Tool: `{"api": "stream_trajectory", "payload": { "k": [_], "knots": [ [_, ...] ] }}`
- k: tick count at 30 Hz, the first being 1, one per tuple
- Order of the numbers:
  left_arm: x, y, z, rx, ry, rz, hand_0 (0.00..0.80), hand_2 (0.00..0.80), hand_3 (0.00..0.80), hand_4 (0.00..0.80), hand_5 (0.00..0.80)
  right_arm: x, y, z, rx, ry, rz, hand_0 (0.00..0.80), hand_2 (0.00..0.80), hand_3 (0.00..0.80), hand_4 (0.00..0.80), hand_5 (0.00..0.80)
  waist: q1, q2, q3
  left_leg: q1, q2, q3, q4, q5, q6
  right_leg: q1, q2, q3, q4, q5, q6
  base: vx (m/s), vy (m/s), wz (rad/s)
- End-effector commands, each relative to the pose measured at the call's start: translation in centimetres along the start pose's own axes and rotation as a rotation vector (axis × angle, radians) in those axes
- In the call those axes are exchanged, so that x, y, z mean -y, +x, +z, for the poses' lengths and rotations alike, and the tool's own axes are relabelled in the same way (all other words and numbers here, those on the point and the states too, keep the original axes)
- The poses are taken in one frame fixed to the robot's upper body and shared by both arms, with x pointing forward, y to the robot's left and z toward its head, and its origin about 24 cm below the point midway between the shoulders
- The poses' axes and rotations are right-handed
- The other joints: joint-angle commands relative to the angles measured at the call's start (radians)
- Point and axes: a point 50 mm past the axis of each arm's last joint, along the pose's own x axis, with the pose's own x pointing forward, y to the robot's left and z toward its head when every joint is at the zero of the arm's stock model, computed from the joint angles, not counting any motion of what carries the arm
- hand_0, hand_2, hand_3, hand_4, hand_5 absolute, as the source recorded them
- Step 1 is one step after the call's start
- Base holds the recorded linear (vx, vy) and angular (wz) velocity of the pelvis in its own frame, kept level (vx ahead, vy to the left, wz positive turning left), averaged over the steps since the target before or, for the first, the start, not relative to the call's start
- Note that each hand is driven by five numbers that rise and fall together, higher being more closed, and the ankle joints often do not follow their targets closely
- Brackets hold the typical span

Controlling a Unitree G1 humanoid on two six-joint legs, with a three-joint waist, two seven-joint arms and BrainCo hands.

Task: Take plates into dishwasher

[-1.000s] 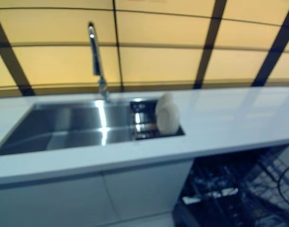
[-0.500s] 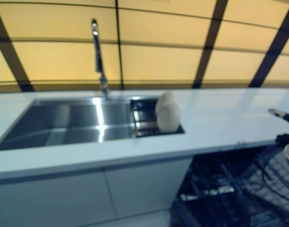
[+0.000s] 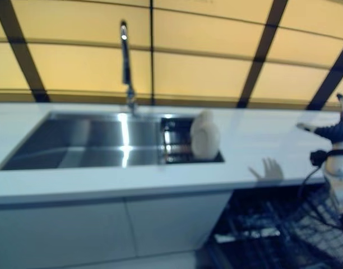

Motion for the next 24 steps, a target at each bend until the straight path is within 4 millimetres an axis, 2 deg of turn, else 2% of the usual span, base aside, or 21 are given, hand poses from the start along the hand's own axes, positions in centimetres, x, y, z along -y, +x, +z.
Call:
{"api": "stream_trajectory", "payload": {
  "k": [1,5,7,12,14,18,21,22,23,24],
  "knots": [
    [-1.5,0.2,0.9,0.036,-0.012,0.059,0.000,0.000,0.000,0.000,0.000,1.5,1.6,3.3,0.083,0.098,-0.058,0.000,0.000,0.000,0.000,0.000,0.028,-0.026,0.017,0.057,-0.095,0.033,0.114,-0.165,0.065,-0.056,-0.017,0.008,-0.003,0.254,-0.027,0.280,-0.175,0.54],
    [-2.1,0.0,-0.2,-0.007,-0.018,0.090,0.000,0.000,0.000,0.000,0.000,1.4,1.4,3.3,0.085,0.120,-0.059,0.000,0.000,0.000,0.000,0.000,0.037,-0.050,0.014,0.077,-0.086,0.014,0.139,-0.206,0.061,-0.033,-0.058,0.006,0.014,0.282,-0.016,0.276,-0.228,0.48],
    [-2.9,-0.1,-0.6,-0.024,-0.021,0.118,0.000,0.000,0.000,0.000,0.000,1.2,1.3,3.4,0.091,0.145,-0.052,0.000,0.000,0.000,0.000,0.000,0.056,-0.055,0.004,0.083,-0.063,0.007,0.163,-0.224,0.047,0.000,-0.074,-0.012,0.030,0.246,-0.016,0.223,-0.348,0.22],
    [-3.5,-0.2,-0.5,-0.012,0.012,0.113,0.000,0.000,0.000,0.000,0.000,0.1,0.9,4.1,0.107,0.185,-0.024,0.000,0.000,0.000,0.000,0.000,0.066,-0.027,-0.005,0.122,0.005,0.015,0.168,-0.241,0.000,-0.003,-0.061,-0.066,0.092,0.179,-0.017,0.239,-0.330,0.03],
    [-3.3,-0.3,-0.8,0.000,0.005,0.107,0.000,0.000,0.000,0.000,0.000,-1.1,0.3,4.6,0.121,0.198,0.005,0.000,0.000,0.000,0.000,0.000,0.060,-0.006,-0.020,0.159,0.045,0.027,0.160,-0.246,-0.026,-0.017,-0.048,-0.083,0.136,0.140,-0.037,0.333,-0.305,0.02],
    [-2.9,-0.5,-0.8,0.026,0.011,0.087,0.000,0.000,0.000,0.000,0.000,-2.0,0.0,5.1,0.131,0.206,0.031,0.000,0.000,0.000,0.000,0.000,0.055,0.007,-0.030,0.166,0.062,0.036,0.182,-0.248,-0.039,-0.029,-0.038,-0.088,0.173,0.108,-0.059,0.232,-0.201,0.00],
    [-2.6,-0.5,-0.8,0.050,0.008,0.063,0.000,0.000,0.000,0.000,0.000,-2.7,-0.3,5.7,0.146,0.208,0.057,0.000,0.000,0.000,0.000,0.000,0.046,0.026,-0.039,0.158,0.077,0.035,0.221,-0.192,-0.054,-0.032,-0.017,-0.091,0.196,0.069,-0.093,0.197,-0.174,0.00],
    [-2.3,-0.5,-0.7,0.058,0.011,0.052,0.000,0.000,0.000,0.000,0.000,-3.0,-0.4,5.9,0.153,0.208,0.067,0.000,0.000,0.000,0.000,0.000,0.039,0.036,-0.046,0.153,0.081,0.029,0.250,-0.154,-0.063,-0.027,0.000,-0.090,0.197,0.051,-0.112,0.177,-0.204,-0.03],
    [-2.2,-0.5,-0.6,0.070,0.007,0.047,0.000,0.000,0.000,0.000,0.000,-3.3,-0.4,6.1,0.164,0.210,0.074,0.000,0.000,0.000,0.000,0.000,0.033,0.045,-0.053,0.142,0.087,0.021,0.296,-0.091,-0.079,-0.013,0.023,-0.093,0.190,0.032,-0.137,0.140,-0.184,-0.04],
    [-2.1,-0.5,-0.5,0.072,0.005,0.046,0.000,0.000,0.000,0.000,0.000,-3.3,-0.4,6.2,0.167,0.211,0.077,0.000,0.000,0.000,0.000,0.000,0.031,0.046,-0.055,0.134,0.087,0.021,0.320,-0.067,-0.084,-0.004,0.031,-0.095,0.184,0.026,-0.147,0.102,-0.174,-0.04]
  ]
}}
